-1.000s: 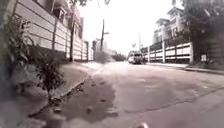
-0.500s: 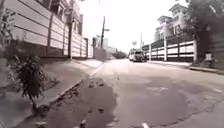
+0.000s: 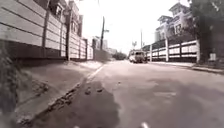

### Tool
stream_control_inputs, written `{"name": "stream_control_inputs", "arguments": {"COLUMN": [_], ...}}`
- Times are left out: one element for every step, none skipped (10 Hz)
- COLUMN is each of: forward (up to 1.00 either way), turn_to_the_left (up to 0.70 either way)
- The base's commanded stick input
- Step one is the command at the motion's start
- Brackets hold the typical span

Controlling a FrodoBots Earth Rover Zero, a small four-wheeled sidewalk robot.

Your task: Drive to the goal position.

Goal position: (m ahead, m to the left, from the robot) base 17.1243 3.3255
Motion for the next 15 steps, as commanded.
{"name": "stream_control_inputs", "arguments": {"forward": [0.7, 0.7, 0.7, 0.7, 0.7, 0.7, 0.7, 0.7, 0.7, 0.7, 0.7, 0.7, 0.7, 0.7, 0.7], "turn_to_the_left": [0.0, 0.0, 0.0, 0.0, 0.01, 0.14, 0.12, 0.07, 0.02, 0.0, 0.0, 0.0, 0.0, 0.0, 0.0]}}
